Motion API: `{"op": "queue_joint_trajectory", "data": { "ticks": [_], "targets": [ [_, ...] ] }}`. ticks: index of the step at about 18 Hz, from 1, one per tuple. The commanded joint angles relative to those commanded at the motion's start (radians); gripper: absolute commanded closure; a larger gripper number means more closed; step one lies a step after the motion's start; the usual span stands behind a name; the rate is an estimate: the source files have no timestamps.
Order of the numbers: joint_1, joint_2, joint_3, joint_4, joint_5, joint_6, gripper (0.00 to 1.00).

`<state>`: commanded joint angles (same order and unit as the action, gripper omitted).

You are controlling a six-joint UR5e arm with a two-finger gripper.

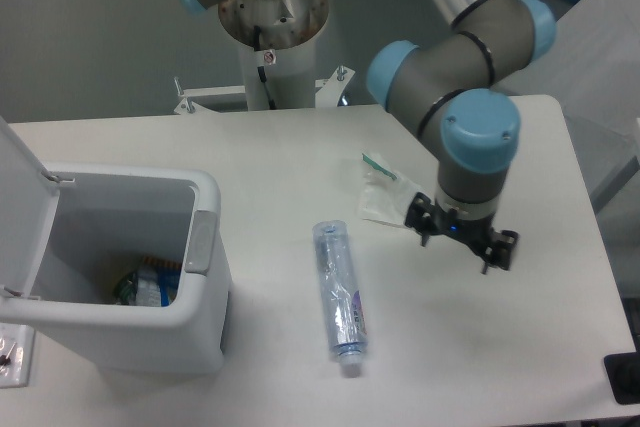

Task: Place the trash in the trash can
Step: 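Move the open gripper over the crumpled white wrapper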

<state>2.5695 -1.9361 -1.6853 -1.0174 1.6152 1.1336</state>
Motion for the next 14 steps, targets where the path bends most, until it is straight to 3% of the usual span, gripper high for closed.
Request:
{"op": "queue_joint_trajectory", "data": {
  "ticks": [1,5,9,14],
  "targets": [
    [-0.002,0.015,-0.04,0.023,0.006,0.0,0.0],
    [0.0,0.069,-0.128,0.026,0.038,0.024,0.0],
    [-0.003,0.057,-0.126,0.031,0.155,0.017,0.0],
    [0.0,0.048,-0.154,0.04,0.167,0.015,0.0]
  ]
}}
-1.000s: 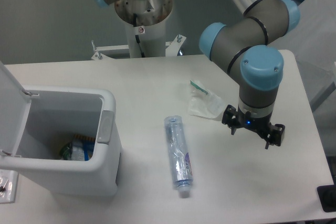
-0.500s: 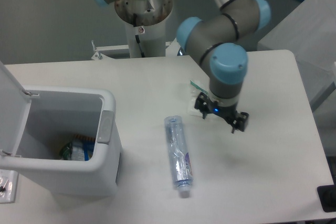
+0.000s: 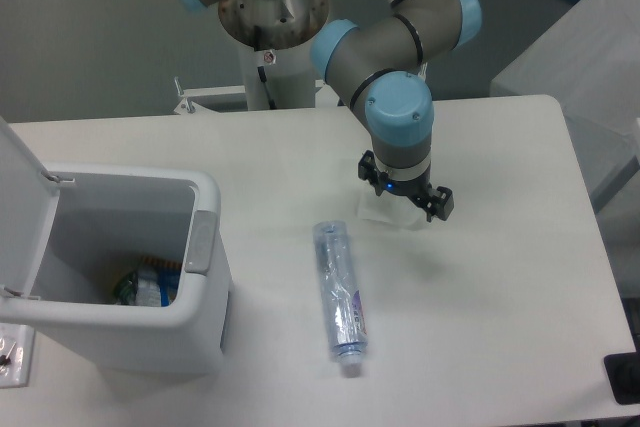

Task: Place the trash in the trash can
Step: 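Move the open gripper over the crumpled white wrapper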

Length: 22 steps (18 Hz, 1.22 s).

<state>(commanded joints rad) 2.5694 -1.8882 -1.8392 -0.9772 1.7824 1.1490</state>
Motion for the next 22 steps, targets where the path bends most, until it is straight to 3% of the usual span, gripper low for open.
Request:
{"op": "queue_joint_trajectory", "data": {
  "ticks": [8,15,22],
  "targets": [
    [0.0,-0.034,-0.031,0.0,0.075,-0.04,0.0],
    [0.011,-0.052,-0.014,0.0,0.095,-0.041,0.0],
    [0.008,-0.048,-0.067,0.002,0.115,-0.043,0.0]
  ]
}}
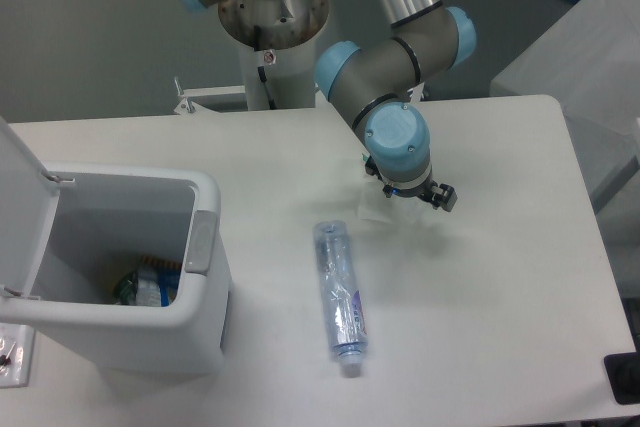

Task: Place the trash in the trash can
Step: 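Move the open gripper over the crumpled white wrapper, then lower the gripper and close it on the white wrapper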

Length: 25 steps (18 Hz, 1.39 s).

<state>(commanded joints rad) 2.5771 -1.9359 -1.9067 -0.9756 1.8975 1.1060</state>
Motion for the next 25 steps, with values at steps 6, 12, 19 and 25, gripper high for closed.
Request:
{"op": "queue_joint_trajectory", "data": {
  "ticks": [6,12,19,25],
  "targets": [
    [0.0,0.006,0.009,-0.008,-0.011,0.002,0.71],
    [0.011,0.015,0.029,-0.011,-0.02,0.011,0.95],
    [0.063,0.055,0.092,-0.081,-0.112,0.067,0.97],
    [0.11,0.06,0.29,-0.251,-0.394,0.043,0.98]
  ]
}}
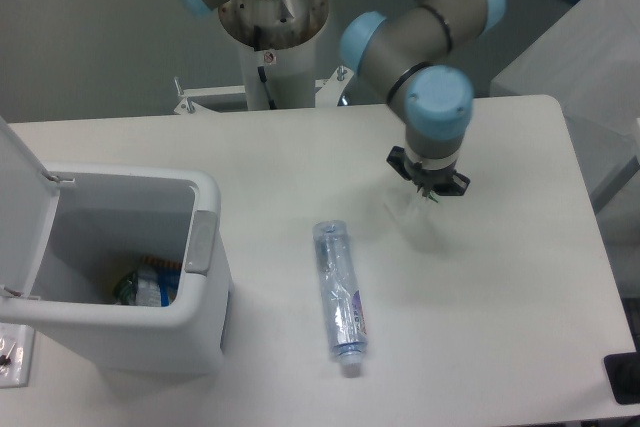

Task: Place the trash in the trash can
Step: 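Lower the gripper and close it on the white wrapper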

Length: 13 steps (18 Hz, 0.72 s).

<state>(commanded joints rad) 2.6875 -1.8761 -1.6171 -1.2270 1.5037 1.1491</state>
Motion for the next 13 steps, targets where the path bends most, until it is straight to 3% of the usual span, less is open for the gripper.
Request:
{"op": "queue_joint_trajectory", "data": {
  "ticks": [5,9,13],
  "targets": [
    [-0.014,0.0,0.121,-0.009,-0.213,-0.182,0.99],
    [-0.028,0.093,0.111,-0.011,-0.308,-0.187,1.0],
    [-0.038,0.164,0.112,-0.008,-0.498,-0.21,1.0]
  ]
}}
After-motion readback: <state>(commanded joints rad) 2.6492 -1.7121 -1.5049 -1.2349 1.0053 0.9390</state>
